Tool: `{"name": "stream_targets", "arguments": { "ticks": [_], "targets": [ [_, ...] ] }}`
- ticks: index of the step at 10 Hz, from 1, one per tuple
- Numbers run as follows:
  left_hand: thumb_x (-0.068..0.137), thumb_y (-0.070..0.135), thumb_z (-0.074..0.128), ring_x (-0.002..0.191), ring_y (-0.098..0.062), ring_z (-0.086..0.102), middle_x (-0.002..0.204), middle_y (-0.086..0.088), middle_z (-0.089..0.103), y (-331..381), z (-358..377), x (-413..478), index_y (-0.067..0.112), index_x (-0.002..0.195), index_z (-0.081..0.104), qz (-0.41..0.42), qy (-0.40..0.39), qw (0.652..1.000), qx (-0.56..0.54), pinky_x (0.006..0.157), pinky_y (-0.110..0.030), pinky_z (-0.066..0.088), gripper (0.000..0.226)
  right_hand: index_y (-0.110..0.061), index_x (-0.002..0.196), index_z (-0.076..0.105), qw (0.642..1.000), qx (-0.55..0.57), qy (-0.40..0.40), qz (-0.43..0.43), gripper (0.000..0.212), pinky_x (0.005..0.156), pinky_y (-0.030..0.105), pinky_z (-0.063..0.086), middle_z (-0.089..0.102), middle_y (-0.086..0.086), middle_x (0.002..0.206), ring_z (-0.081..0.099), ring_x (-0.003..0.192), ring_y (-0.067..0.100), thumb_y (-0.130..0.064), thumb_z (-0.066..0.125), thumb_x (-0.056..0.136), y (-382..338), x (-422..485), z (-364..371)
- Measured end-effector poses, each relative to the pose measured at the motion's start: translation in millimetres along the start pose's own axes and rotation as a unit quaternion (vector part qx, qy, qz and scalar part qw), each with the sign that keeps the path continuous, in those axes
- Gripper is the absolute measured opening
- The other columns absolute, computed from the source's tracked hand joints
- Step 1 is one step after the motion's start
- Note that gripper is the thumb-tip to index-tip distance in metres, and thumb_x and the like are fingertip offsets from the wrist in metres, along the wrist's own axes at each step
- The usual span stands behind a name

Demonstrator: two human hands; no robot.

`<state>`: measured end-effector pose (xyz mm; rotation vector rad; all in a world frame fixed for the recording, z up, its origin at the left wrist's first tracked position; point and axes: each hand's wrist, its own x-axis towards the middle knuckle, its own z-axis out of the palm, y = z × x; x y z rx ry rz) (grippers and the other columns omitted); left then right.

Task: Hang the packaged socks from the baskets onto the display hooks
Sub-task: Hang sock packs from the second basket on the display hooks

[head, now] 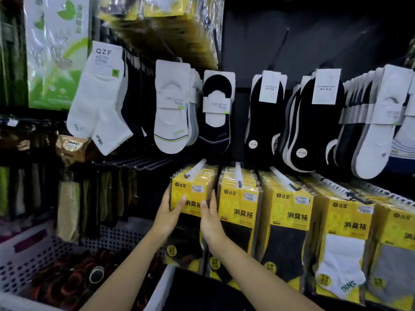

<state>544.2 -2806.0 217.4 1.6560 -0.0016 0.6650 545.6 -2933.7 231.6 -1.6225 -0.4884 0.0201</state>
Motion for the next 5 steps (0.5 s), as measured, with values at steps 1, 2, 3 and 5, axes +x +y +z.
{"name": "stream_targets", "arguments": {
  "ticks": [1, 2, 3, 5],
  "targets": [
    [0.091, 0.037, 0.056, 0.096, 0.024, 0.050, 0.118, 0.028, 0.052, -4, 0, 5, 0.035, 0.143, 0.029, -0.004, 0.005, 1.000, -0.010, 0.073, 0.000, 0.041, 0.059, -0.034, 0.151, -0.003, 0.999, 0.021, 0.020, 0.022, 0.056, 0.119, 0.037, 0.016, 0.009, -0.005, 0.161, 0.012, 0.147, 0.018, -0.042, 0.024, 0.103, 4, 13, 5],
    [0.090, 0.041, 0.055, 0.091, 0.030, 0.048, 0.116, 0.029, 0.052, -10, -2, 5, 0.036, 0.141, 0.030, -0.016, 0.009, 1.000, -0.009, 0.070, 0.004, 0.039, 0.057, -0.036, 0.151, -0.003, 0.997, 0.037, 0.030, 0.059, 0.058, 0.118, 0.040, 0.017, 0.009, -0.003, 0.161, 0.012, 0.147, 0.021, -0.047, 0.024, 0.101, 15, 16, 9],
    [0.089, 0.046, 0.050, 0.107, 0.017, 0.048, 0.129, 0.019, 0.051, -21, -4, -4, 0.031, 0.143, 0.029, -0.026, -0.002, 1.000, -0.001, 0.087, -0.006, 0.036, 0.060, -0.031, 0.152, -0.004, 0.996, 0.026, 0.026, 0.087, 0.064, 0.120, 0.042, 0.017, 0.010, -0.002, 0.161, 0.012, 0.148, 0.021, -0.050, 0.027, 0.100, 33, 7, 15],
    [0.097, 0.034, 0.044, 0.138, -0.012, 0.030, 0.151, 0.001, 0.034, -24, -7, -19, 0.019, 0.149, 0.023, -0.048, 0.003, 0.998, 0.039, 0.109, -0.025, 0.027, 0.058, -0.023, 0.153, -0.002, 0.993, 0.021, 0.044, 0.112, 0.064, 0.119, 0.041, 0.019, 0.013, 0.002, 0.160, 0.016, 0.147, 0.023, -0.045, 0.028, 0.101, 32, 1, 22]
  ]
}}
